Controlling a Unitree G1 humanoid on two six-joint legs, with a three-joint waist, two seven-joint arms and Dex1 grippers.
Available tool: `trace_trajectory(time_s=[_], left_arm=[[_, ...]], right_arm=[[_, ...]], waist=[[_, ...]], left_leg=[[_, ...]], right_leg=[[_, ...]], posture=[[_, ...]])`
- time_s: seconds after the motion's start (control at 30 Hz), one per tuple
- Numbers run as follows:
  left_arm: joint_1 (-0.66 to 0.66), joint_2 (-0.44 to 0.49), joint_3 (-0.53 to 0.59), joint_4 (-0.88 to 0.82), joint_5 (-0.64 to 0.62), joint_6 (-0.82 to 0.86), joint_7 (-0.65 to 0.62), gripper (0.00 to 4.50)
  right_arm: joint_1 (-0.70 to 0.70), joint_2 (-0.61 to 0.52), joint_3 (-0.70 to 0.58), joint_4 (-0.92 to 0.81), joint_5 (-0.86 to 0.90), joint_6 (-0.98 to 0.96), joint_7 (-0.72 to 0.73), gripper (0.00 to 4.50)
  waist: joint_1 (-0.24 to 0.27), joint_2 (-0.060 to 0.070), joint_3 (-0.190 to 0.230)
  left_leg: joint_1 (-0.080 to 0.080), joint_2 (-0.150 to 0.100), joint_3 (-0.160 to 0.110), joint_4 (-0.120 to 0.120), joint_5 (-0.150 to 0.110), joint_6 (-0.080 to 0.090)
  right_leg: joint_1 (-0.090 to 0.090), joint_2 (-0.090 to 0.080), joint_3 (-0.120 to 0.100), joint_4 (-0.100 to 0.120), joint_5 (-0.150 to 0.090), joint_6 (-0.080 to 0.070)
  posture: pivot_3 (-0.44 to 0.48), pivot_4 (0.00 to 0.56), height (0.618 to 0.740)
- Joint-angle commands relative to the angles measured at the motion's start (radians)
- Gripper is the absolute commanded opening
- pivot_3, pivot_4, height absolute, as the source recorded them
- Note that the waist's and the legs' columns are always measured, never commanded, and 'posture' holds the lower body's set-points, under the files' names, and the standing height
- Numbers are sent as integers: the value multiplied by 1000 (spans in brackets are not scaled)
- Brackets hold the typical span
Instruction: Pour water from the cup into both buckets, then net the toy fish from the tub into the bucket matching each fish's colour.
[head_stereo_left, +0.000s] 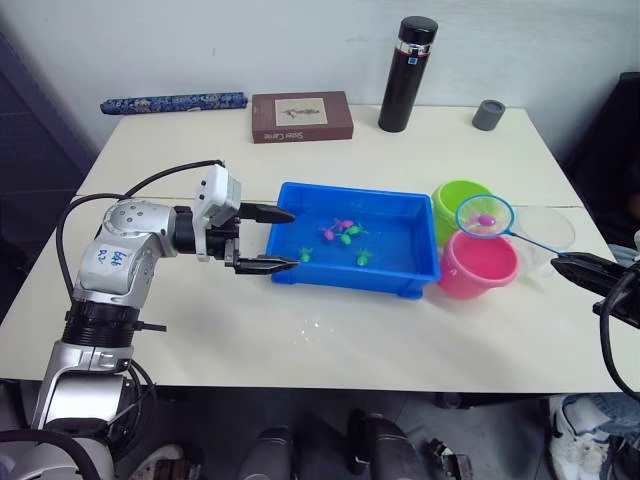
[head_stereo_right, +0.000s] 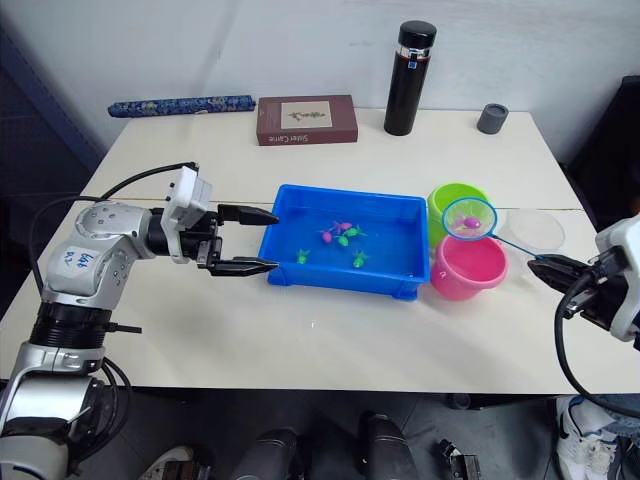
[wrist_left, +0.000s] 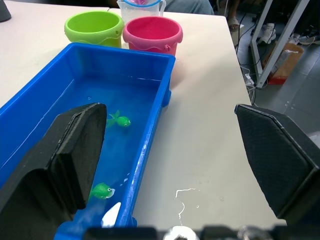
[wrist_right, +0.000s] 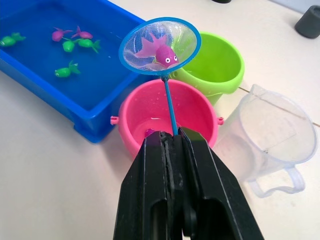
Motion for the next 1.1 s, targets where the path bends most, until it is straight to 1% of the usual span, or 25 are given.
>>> trace_trajectory(time_s=[0.03, 0.17, 0.3, 0.43, 0.53, 0.83, 1.0, 1.1], left_arm=[[-30, -6, 2, 21, 13, -35, -11, 4433], [-46, -15, -2, 48, 22, -51, -16, 4433], [-61, -21, -2, 85, 34, -71, -21, 4433], [-74, -28, -6, 110, 45, -85, -27, 4433], [-80, -33, -9, 119, 49, -90, -30, 4433], [-79, -36, -10, 126, 56, -101, -36, 4433], [-75, -40, -8, 124, 55, -103, -35, 4433], [-74, -47, -8, 122, 55, -106, -32, 4433]], right_arm=[[27, 12, -43, -4, -93, -58, 17, 0], [40, 35, -40, -16, -144, -77, 15, 0], [40, 48, -26, -27, -209, -71, -19, 0], [63, 62, 6, -28, -330, -149, -36, 0], [61, 80, 30, -26, -385, -190, -55, 0], [162, 92, 92, -5, -667, -484, -52, 0], [164, 98, 127, 29, -785, -622, -73, 0], [156, 87, 137, 71, -890, -744, -120, 0]], waist=[[2, 0, 0], [2, 0, 0], [1, 0, 0], [1, 0, 0], [1, 0, 0], [0, 0, 0], [0, 0, 0], [1, 0, 0]], left_leg=[[0, 0, 0, 0, 0, 0], [0, -1, 0, 1, 0, 0], [0, -1, 0, 1, 0, 0], [1, -1, 0, 1, 0, 0], [0, -1, 0, 1, 0, 0], [1, -2, 1, 1, 0, 0], [4, -2, 2, 1, 0, 0], [4, -2, 2, 1, 0, 0]], right_leg=[[0, 0, 0, 0, 0, 0], [0, 0, 0, 0, 0, 0], [0, 0, 0, 1, 0, 0], [0, 0, 0, 1, 0, 0], [0, 0, 0, 1, 0, 0], [1, 0, 1, 2, 0, 0], [2, 0, 2, 3, 0, 0], [3, 0, 2, 3, 0, 0]], posture=[[0, 150, 740], [0, 150, 740], [0, 150, 740], [0, 150, 740], [0, 150, 740], [0, 150, 740], [0, 150, 740], [0, 150, 740]])
